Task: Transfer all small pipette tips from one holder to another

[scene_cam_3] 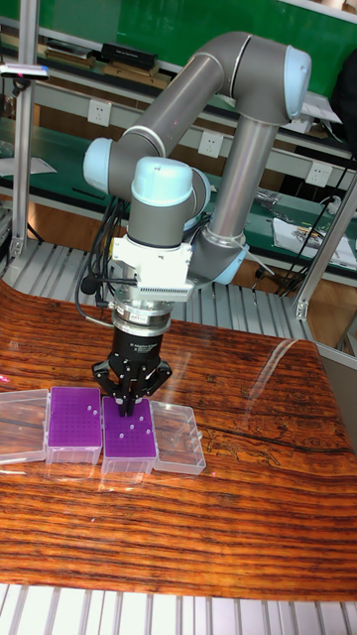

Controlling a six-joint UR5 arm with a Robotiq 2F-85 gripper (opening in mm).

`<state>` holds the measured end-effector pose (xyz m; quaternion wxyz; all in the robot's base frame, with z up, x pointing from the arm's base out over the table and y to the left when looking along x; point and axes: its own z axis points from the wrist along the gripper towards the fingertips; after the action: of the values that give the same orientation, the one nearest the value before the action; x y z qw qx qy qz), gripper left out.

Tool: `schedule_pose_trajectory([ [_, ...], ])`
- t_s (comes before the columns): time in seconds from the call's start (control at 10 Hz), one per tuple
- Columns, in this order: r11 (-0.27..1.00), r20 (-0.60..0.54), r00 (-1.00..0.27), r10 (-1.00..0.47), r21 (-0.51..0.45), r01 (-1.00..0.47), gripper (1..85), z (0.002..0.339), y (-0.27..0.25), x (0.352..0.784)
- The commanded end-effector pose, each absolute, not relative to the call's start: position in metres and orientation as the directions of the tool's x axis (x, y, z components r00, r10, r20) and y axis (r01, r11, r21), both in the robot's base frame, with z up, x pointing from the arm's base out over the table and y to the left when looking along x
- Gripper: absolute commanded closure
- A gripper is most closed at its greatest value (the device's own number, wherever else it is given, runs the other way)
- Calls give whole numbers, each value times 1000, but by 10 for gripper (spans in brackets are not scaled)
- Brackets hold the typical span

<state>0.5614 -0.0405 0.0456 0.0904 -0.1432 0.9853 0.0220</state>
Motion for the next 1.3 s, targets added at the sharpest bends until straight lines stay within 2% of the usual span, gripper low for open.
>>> schedule_pose_trajectory([
  [0.0,954,-195,-938,-286,37,-298,697,48,-38,564],
  [0.2,949,-188,-935,-302,31,-313,673,47,-42,563],
  [0.9,954,-198,-938,-284,36,-296,687,45,-39,565],
  [1.2,967,-186,-950,-250,8,-256,843,46,-45,566],
])
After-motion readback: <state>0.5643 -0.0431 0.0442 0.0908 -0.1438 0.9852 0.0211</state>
